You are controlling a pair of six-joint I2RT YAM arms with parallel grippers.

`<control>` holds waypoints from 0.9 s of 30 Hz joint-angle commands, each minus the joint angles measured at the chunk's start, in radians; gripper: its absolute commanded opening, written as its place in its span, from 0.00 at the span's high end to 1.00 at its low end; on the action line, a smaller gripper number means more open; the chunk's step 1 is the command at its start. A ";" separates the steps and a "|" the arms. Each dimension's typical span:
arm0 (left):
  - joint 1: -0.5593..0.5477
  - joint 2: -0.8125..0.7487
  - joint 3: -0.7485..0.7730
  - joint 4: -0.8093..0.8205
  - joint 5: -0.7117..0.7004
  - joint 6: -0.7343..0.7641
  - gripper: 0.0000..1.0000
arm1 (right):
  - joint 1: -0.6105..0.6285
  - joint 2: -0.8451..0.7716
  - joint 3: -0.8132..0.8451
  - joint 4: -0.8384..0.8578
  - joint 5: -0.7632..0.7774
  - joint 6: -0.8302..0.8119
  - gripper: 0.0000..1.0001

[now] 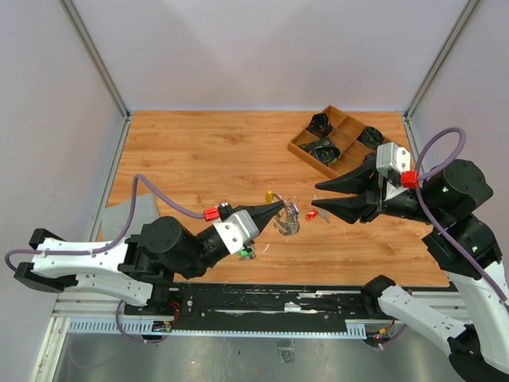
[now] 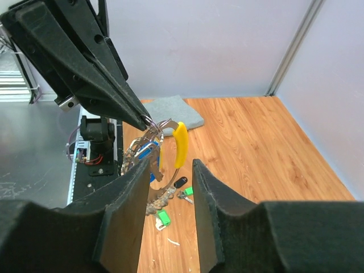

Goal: Put the keys on the keyring

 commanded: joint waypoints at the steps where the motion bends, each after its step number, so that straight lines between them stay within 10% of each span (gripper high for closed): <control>1: -0.008 -0.057 -0.035 0.058 0.047 -0.137 0.99 | 0.016 0.027 0.041 0.011 -0.091 -0.041 0.63; 27: -0.006 -0.115 -0.076 0.030 0.104 -0.211 1.00 | 0.045 0.121 0.006 0.232 -0.333 0.200 0.58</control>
